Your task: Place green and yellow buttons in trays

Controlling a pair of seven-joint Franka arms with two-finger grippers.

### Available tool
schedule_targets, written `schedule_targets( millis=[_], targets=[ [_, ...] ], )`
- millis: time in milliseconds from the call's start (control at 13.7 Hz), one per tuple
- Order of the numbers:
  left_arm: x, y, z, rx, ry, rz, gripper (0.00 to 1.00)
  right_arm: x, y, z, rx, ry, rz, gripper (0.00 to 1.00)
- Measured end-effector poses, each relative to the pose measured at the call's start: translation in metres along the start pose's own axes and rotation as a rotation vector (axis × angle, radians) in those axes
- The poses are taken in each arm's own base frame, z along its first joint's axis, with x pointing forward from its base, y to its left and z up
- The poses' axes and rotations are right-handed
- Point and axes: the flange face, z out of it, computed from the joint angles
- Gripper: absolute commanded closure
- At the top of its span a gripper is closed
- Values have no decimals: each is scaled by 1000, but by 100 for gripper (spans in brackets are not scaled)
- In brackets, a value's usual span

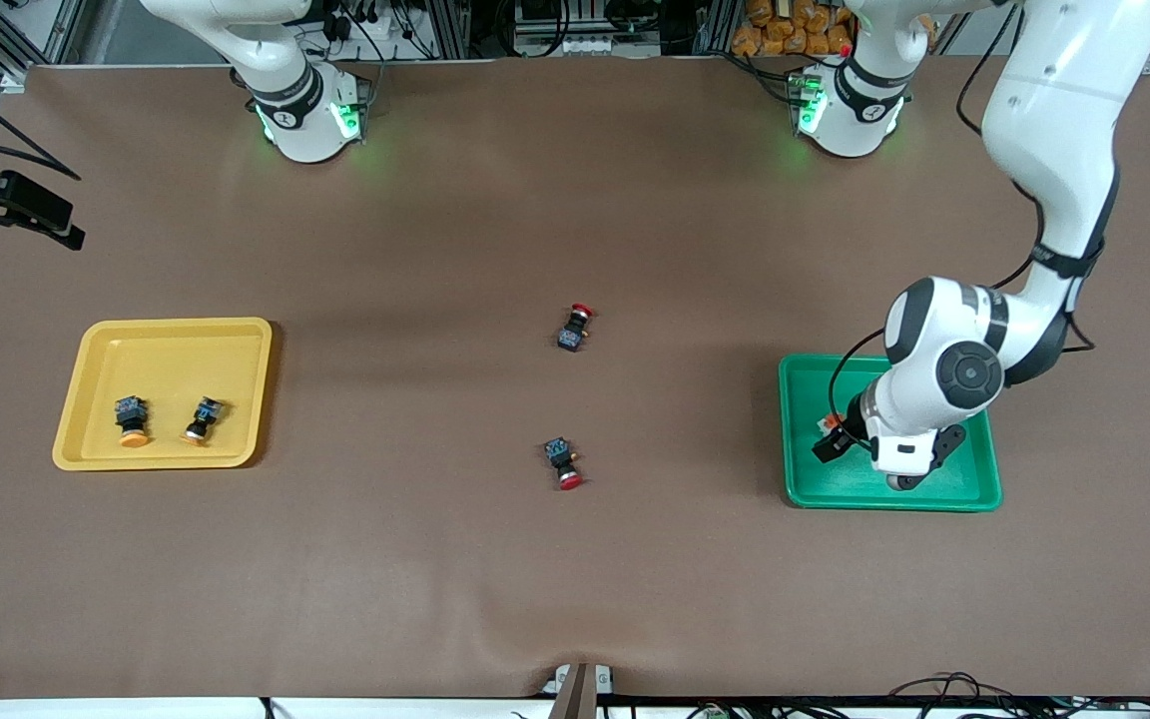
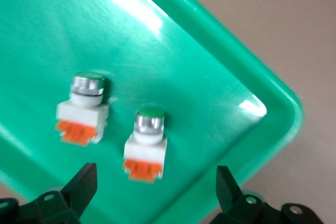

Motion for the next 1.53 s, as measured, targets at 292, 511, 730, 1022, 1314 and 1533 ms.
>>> schedule_targets(
  millis=[292,511,730,1022,1314,1533],
  targets=[
    [-33,11,-99,20,25,47,0,0,0,0,0,0,0,0],
    [-55,22,-170,40,0,78,0,0,0,0,0,0,0,0],
    [-68,30,-231,24,11,153,0,0,0,0,0,0,0,0],
    [-77,16,-287,8,58,207,0,0,0,0,0,0,0,0],
    [-72,-15,-328,17,90,229,0,0,0,0,0,0,-1,0],
    [-51,-45,-350,33,89,332,0,0,-1,0,0,-1,-2,0]
  ],
)
